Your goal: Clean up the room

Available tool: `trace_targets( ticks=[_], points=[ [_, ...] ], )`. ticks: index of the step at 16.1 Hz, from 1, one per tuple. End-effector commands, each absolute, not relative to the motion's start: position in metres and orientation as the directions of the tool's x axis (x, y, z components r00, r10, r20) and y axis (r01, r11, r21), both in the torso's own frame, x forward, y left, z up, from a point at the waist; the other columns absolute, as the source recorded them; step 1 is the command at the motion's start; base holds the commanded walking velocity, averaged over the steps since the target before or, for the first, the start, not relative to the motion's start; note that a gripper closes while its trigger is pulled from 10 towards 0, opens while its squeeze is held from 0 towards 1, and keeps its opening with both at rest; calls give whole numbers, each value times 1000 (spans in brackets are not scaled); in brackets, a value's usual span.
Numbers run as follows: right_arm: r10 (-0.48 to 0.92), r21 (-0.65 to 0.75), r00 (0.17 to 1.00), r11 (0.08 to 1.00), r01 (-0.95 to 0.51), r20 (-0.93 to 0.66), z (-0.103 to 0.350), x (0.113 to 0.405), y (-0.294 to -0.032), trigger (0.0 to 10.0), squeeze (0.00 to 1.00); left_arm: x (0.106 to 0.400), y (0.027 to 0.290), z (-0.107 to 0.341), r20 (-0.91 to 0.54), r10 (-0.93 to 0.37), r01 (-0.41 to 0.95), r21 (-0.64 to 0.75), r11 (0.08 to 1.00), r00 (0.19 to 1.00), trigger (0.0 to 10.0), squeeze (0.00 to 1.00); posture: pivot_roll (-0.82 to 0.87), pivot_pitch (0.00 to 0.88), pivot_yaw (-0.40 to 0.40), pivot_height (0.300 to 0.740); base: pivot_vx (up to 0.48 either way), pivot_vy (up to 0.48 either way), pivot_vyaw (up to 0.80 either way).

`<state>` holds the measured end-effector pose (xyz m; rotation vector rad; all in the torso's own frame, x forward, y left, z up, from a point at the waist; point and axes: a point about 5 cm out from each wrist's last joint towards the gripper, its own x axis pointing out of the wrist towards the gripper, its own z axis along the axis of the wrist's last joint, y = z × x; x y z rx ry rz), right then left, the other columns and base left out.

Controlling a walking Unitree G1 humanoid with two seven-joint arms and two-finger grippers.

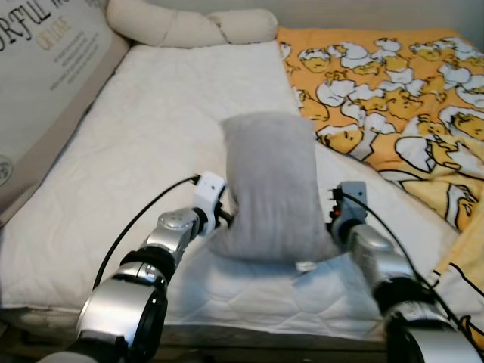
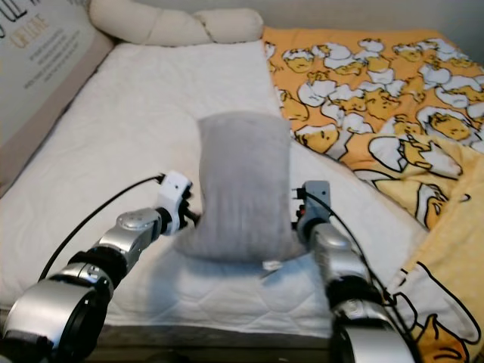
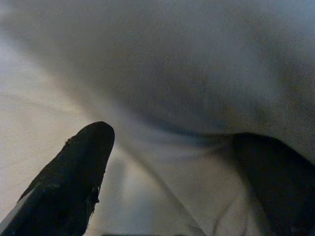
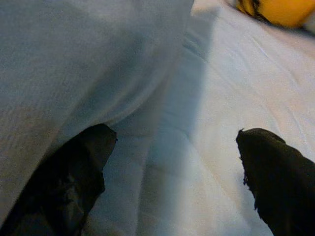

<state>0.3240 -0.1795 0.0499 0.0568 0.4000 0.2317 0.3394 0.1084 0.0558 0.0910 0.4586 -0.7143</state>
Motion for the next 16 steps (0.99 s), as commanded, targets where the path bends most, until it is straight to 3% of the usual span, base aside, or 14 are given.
trace_targets(
  ticks=[1,6,7,9,10,11,12,16],
  points=[
    [414,103,842,909,-405,-346,58,319,-162,10000,0,336,94,67,-364,-752,778,-106,620,549,10000,0,-138,0,43,740,0,0,0],
    [613,42,676,753,-657,-409,63,277,-173,10000,0,303,110,80,-329,-899,933,-111,341,289,10000,0,-130,0,38,740,0,0,0],
    [614,57,667,752,-656,-422,61,273,-176,10000,0,299,115,79,-350,-888,929,-110,354,297,10000,0,-131,0,41,740,0,0,0],
    [520,22,726,819,-573,-450,54,270,-190,10000,0,292,134,71,-419,-838,902,-89,422,350,10000,0,-132,0,45,740,0,0,0],
    [466,24,753,857,-515,-465,49,272,-196,10000,796,293,141,66,-430,-807,874,-76,479,405,10000,0,-133,0,49,740,0,0,0],
    [409,50,776,896,-441,-481,46,271,-205,10000,1000,293,152,62,-447,-771,833,-94,545,454,10000,557,-133,0,49,740,0,0,0],
    [386,103,785,916,-387,-485,43,270,-211,10000,1000,295,162,61,-444,-742,781,-134,610,503,10000,1000,-137,0,53,740,0,0,0],
    [340,189,818,940,-284,-464,41,266,-232,10000,1000,297,195,58,-383,-701,635,-304,710,601,10000,1000,-136,0,52,740,0,0,0]
  ],
)
